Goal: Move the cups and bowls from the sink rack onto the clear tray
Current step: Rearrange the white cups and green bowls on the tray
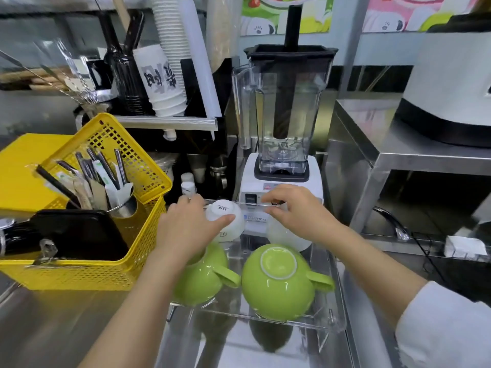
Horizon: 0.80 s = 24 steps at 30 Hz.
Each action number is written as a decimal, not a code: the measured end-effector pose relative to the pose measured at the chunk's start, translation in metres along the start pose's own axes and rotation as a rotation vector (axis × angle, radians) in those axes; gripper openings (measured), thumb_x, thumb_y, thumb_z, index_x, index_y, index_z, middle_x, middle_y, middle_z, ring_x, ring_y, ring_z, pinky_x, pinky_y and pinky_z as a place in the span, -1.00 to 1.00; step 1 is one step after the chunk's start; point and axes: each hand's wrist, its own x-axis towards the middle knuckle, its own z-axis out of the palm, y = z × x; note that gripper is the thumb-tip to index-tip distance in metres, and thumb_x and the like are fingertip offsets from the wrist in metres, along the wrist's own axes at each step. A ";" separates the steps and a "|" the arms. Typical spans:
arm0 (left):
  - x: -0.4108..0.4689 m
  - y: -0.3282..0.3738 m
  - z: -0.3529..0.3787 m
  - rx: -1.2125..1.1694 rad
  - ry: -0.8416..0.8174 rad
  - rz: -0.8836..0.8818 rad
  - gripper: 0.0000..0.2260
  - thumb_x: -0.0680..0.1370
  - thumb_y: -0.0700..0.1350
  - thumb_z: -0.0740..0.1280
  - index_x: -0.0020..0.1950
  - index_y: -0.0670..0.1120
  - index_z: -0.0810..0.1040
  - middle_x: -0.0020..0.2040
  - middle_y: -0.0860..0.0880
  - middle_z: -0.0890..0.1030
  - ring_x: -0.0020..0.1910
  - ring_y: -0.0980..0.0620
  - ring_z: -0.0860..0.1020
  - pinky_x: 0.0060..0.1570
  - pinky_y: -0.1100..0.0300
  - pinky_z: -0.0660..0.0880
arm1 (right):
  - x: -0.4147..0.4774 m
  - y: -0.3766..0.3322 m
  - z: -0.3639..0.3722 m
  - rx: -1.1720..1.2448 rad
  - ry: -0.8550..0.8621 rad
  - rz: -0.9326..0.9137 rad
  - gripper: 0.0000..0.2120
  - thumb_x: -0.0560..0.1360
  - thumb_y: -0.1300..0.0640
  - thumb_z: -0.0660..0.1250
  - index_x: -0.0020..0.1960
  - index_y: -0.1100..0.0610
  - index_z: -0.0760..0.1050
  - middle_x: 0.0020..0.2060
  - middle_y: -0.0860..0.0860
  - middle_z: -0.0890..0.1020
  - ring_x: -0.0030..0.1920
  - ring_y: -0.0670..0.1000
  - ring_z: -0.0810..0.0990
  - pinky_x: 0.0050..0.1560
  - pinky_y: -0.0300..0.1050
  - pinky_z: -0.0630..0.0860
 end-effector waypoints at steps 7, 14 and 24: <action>0.016 0.034 0.019 0.202 -0.107 -0.105 -0.09 0.30 0.52 0.11 0.29 -0.22 0.22 0.18 -0.18 0.55 0.15 -0.17 0.52 -0.05 0.08 0.39 | 0.028 -0.016 0.017 -0.061 -0.106 0.051 -0.80 0.47 0.21 0.28 0.08 0.17 0.55 0.03 0.12 0.61 0.04 0.12 0.53 0.07 0.08 0.48; 0.022 0.026 0.023 0.167 -0.168 -0.075 -0.30 0.36 0.38 0.23 0.21 -0.15 0.25 0.18 -0.16 0.55 0.14 -0.18 0.52 -0.08 0.07 0.36 | 0.042 -0.020 0.034 -0.247 -0.401 0.023 -0.68 0.43 0.26 0.24 0.17 0.17 0.39 0.14 0.15 0.56 0.15 0.21 0.51 0.08 0.10 0.49; 0.022 0.010 0.001 -0.055 -0.402 -0.003 -0.35 0.42 0.15 0.39 0.30 -0.20 0.23 0.27 -0.18 0.45 0.20 -0.17 0.44 -0.02 0.06 0.39 | 0.053 -0.017 0.035 -0.210 -0.434 -0.008 -0.45 0.37 0.21 0.39 0.32 0.08 0.32 0.24 0.10 0.52 0.19 0.15 0.50 0.12 0.05 0.49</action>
